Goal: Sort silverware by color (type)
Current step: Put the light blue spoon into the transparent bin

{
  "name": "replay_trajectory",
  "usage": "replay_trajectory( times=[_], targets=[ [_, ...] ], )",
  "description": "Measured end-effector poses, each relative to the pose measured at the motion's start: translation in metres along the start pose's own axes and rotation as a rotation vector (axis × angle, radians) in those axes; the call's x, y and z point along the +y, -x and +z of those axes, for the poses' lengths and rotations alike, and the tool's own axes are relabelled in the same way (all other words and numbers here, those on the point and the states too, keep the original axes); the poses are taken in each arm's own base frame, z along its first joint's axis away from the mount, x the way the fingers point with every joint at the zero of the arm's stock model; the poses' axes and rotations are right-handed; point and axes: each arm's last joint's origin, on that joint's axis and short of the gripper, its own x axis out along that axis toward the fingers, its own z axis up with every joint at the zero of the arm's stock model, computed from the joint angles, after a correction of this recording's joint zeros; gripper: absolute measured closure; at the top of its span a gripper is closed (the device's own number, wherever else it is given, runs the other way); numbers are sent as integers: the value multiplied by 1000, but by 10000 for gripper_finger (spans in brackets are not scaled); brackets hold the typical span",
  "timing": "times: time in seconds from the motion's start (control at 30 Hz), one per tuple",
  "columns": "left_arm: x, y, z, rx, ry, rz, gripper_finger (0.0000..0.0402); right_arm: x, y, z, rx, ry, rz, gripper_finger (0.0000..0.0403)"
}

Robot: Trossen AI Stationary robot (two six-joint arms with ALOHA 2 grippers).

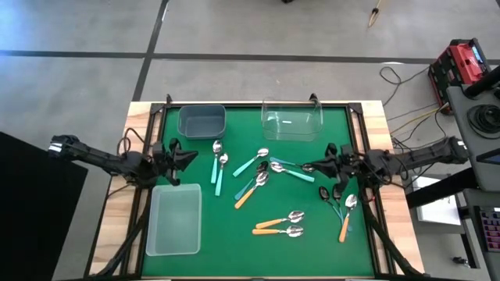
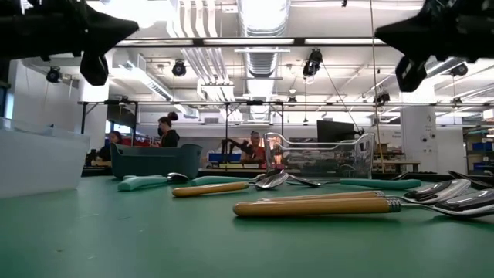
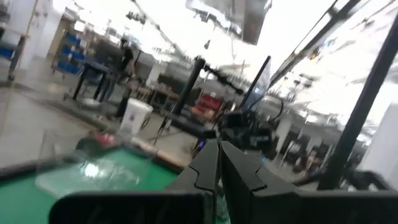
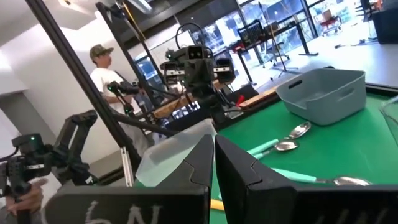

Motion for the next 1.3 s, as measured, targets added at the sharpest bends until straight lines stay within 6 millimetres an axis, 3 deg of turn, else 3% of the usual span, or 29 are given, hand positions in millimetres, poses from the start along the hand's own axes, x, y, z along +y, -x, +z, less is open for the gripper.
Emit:
replay_trajectory(
  times=[0.23,0.3,0.57,0.7,0.9,1.07,1.2,1.3],
  targets=[
    [6,2,14,-190,78,283,401,19,-22,29,66,15,-36,394],
    [6,2,15,-190,9,302,401,24,-28,37,112,20,-63,394],
    [-18,-15,44,-182,-392,46,401,41,-50,69,253,12,-255,394],
    [-27,-28,51,-44,-502,56,401,49,-60,85,260,24,-296,394],
    [-34,-40,63,80,-580,149,401,60,-75,100,252,28,-289,394],
    [-35,-43,59,191,-657,146,401,68,-85,112,230,27,-278,394],
    [-33,-39,55,172,-680,116,401,74,-93,121,222,23,-273,394],
    [-33,-33,57,87,-632,-5,401,77,-99,124,255,33,-289,394]
  ],
)
